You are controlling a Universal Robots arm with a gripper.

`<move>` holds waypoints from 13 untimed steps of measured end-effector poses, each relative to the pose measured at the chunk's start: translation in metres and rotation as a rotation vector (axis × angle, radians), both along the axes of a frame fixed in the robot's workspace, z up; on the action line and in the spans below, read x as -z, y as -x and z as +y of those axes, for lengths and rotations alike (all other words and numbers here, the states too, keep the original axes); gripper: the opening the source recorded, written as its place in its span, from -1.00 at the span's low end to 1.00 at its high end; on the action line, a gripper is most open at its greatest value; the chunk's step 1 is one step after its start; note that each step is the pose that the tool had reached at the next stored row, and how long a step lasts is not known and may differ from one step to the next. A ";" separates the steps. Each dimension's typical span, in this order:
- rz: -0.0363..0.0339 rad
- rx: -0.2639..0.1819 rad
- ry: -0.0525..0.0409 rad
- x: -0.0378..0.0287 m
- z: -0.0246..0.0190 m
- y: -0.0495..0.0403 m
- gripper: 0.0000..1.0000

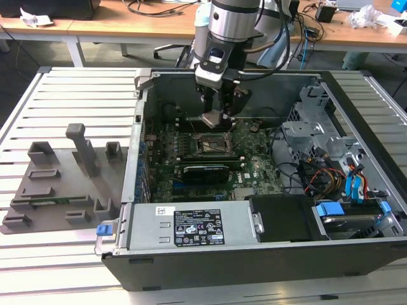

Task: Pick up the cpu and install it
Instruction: 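Place the cpu into insertion slot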

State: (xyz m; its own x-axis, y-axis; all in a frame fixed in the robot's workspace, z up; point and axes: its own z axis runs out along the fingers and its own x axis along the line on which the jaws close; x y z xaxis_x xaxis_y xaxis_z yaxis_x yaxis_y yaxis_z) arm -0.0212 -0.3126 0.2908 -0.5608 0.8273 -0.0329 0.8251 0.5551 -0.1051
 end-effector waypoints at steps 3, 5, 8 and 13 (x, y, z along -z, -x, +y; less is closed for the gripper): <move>0.0000 0.041 0.0002 0.0000 0.0000 0.0000 0.09; 0.0000 0.059 0.0003 0.0000 0.0000 0.0000 0.09; 0.0000 0.088 0.0007 0.0000 0.0000 0.0000 0.09; 0.0000 0.134 0.0011 0.0000 0.0000 0.0000 0.09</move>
State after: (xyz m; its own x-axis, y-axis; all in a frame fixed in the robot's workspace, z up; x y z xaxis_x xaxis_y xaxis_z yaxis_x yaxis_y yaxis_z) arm -0.0212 -0.3126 0.2907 -0.4448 0.8950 -0.0339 0.8921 0.4394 -0.1056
